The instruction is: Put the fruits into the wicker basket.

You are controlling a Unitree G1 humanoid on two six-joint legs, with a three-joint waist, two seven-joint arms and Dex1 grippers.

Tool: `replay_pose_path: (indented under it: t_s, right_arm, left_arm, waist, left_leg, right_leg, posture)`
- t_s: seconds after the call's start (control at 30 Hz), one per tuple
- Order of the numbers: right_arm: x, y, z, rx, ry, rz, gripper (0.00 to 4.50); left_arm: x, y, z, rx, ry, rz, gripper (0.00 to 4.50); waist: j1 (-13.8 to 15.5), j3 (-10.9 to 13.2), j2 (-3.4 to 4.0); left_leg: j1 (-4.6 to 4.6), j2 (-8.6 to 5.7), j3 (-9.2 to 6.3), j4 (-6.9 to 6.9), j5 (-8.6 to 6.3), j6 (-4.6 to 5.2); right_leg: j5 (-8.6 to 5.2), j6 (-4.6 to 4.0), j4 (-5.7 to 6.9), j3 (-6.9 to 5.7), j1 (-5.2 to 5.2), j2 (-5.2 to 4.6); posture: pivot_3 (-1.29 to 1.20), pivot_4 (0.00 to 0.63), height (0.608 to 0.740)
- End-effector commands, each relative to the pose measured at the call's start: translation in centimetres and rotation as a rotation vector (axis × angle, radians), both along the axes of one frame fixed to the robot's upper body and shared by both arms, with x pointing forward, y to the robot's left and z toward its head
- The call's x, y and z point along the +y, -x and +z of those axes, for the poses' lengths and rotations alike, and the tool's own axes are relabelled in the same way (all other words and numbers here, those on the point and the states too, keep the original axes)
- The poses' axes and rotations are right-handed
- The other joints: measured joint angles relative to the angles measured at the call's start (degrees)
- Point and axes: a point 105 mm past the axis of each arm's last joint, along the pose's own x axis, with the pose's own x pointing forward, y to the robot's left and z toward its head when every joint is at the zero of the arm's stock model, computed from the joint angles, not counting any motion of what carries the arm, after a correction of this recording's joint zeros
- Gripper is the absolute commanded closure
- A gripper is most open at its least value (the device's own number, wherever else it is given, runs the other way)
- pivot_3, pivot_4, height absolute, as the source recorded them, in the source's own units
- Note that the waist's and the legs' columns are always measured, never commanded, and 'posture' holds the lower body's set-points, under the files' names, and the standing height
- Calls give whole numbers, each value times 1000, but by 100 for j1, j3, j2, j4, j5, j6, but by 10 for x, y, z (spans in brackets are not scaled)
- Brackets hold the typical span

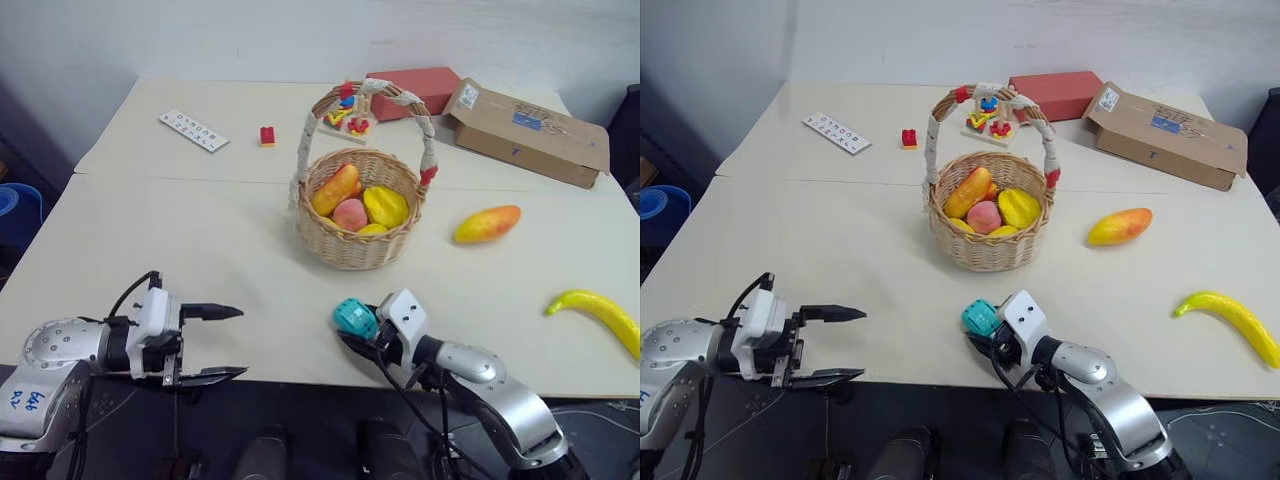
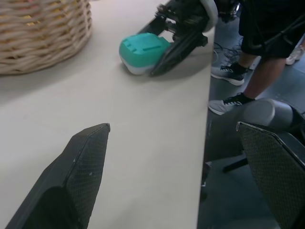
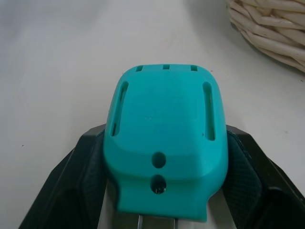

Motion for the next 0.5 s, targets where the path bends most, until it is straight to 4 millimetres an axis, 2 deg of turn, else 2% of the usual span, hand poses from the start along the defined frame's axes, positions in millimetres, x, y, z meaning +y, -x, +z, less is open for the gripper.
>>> replay_pose_path:
  t_s: [0.03, 0.13, 0.23, 0.27, 0.4, 0.47, 0.5]
  right_arm:
    - [-11, 6, 23, -59, -123, 22, 1729]
    - [-60, 1, 67, -156, -302, -142, 1729]
    - [-115, 1, 89, -202, -312, -297, 1729]
    - [-150, 1, 97, -239, -275, -398, 1729]
    - [-252, 3, 124, -343, -196, -726, 1729]
    - [-294, -1, 129, -336, -194, -906, 1729]
    - [-309, -6, 125, -301, -147, -964, 1729]
  left_arm:
    - [-8, -2, 7, -30, 43, -8, 0]
    - [-21, -8, 15, -58, 107, -10, 0]
    - [-35, -12, 21, -52, 188, -1, 0]
    - [-40, -11, 20, -44, 193, -21, 0]
    - [-47, -18, 19, -40, 203, -39, 0]
    - [-48, -24, 21, -43, 214, -32, 0]
    - [-50, -25, 21, -38, 210, -42, 0]
  waist:
    - [2, 0, 0]
    - [25, 3, 3]
    - [26, 3, 4]
    - [43, 3, 3]
    - [36, 4, 3]
    - [16, 4, 3]
    - [-10, 3, 5]
  left_leg:
    - [-1, 3, -2, -1, 0, 0]
    - [-6, 9, -4, -1, 0, -2]
    - [-6, 9, -5, 8, 0, 1]
    - [-6, 7, -6, 8, 0, 3]
    - [-3, -2, 3, 6, 0, 6]
    - [0, -11, 14, 11, 1, 7]
    - [1, -10, 24, 10, 1, 7]
  right_leg:
    - [0, 0, 0, 1, -1, 5]
    - [0, 0, 0, 3, -3, 6]
    - [6, 9, 0, 6, 5, -10]
    - [6, 10, -2, 5, 8, -14]
    - [6, 10, -8, 4, 12, -17]
    - [6, 10, -9, 7, 14, -7]
    - [7, 10, -9, 14, 10, -2]
  posture:
    - [0, 150, 740]
    - [0, 150, 740]
    - [0, 150, 740]
    - [0, 150, 740]
    - [0, 150, 740]
    - [0, 150, 740]
    - [0, 150, 740]
